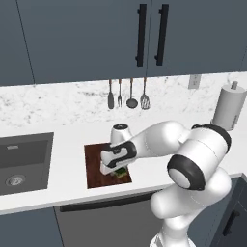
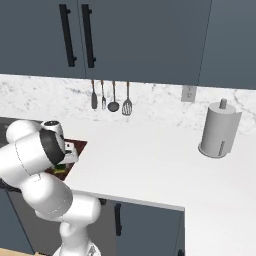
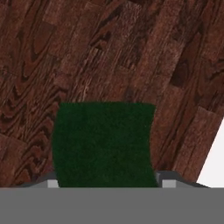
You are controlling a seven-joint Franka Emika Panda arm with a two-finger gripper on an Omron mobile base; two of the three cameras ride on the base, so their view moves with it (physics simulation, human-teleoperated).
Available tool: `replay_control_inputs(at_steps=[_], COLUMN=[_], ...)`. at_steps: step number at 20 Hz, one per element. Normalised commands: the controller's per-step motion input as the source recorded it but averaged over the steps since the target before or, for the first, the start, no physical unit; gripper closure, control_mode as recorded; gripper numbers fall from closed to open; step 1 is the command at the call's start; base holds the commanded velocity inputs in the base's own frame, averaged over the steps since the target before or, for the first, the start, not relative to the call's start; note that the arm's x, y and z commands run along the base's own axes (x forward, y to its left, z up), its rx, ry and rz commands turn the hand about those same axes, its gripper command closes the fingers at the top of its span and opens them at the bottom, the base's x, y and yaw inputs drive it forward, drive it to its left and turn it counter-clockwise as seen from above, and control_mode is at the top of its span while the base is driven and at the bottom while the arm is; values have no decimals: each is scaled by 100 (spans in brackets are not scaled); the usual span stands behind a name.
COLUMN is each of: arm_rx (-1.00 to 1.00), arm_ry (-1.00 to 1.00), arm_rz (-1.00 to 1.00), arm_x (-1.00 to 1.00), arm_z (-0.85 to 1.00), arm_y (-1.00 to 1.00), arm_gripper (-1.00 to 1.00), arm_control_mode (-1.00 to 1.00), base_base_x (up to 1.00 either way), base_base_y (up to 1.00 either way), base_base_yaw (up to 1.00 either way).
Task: Pick up the sponge from the counter and clean the cutting board by briefly scrubbing or pressing down on the cutting board. Once finished, release the sponge.
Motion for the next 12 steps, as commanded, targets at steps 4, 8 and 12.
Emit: replay_control_inputs(at_steps=[4,8,12], arm_rx=[0,0,0], arm_ry=[0,0,0], arm_rz=[0,0,0], arm_x=[18,-2,-4], arm_z=[1,-38,-52], arm_y=[0,-3,-10], arm_gripper=[100,100,100], arm_control_mode=[-100,-100,-100], base_base_x=[0,0,0], base_base_y=[0,0,0], base_base_yaw=[0,0,0])
